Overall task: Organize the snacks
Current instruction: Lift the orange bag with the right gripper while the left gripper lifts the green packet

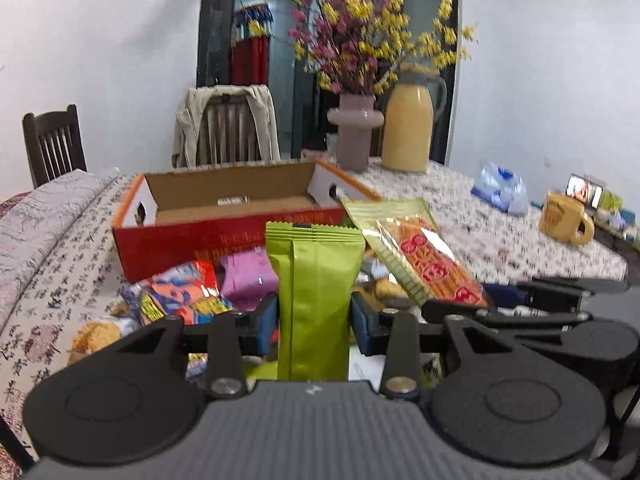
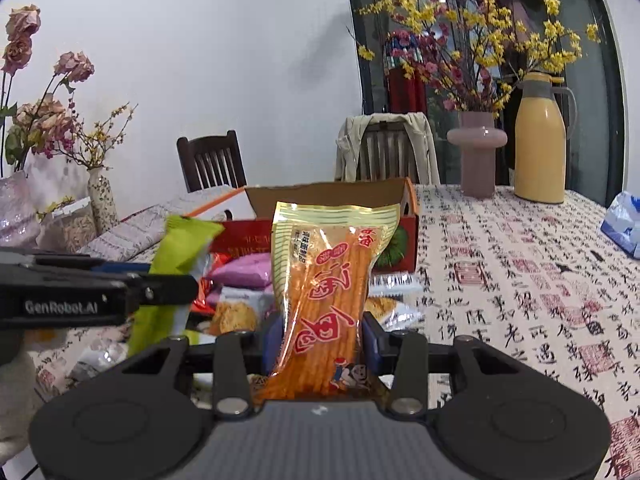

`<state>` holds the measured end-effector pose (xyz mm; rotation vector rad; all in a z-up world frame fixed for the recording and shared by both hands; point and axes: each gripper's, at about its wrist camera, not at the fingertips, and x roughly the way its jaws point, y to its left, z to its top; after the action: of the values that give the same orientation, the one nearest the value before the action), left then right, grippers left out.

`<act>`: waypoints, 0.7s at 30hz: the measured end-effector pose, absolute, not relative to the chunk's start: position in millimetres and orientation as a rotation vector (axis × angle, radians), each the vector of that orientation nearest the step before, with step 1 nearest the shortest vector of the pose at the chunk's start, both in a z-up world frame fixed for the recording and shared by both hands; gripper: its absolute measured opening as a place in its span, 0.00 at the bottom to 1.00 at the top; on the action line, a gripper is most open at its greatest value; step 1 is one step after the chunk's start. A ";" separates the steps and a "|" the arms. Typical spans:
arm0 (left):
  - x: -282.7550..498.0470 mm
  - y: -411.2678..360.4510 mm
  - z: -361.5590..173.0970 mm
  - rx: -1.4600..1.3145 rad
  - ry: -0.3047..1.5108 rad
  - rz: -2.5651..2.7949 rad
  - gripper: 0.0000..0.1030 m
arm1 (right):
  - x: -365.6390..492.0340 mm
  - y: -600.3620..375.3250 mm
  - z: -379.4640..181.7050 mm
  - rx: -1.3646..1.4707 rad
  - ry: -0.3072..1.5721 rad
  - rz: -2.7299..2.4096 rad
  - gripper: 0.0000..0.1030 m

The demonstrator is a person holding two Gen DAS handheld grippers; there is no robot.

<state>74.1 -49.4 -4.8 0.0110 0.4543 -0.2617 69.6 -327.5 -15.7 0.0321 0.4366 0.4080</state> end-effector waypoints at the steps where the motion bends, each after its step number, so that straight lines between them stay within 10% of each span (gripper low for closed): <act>1: 72.9 -48.0 -0.2 0.006 0.440 -0.258 0.38 | 68.8 -326.5 -13.3 0.032 0.429 0.407 0.39; 21: 87.5 -23.0 62.4 -0.064 0.322 -0.196 0.36 | 90.2 -311.4 21.9 0.034 0.350 0.388 0.39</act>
<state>87.5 -23.0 62.4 -0.0638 0.3215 -0.1959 90.2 -311.4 21.9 0.0335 0.3499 0.3884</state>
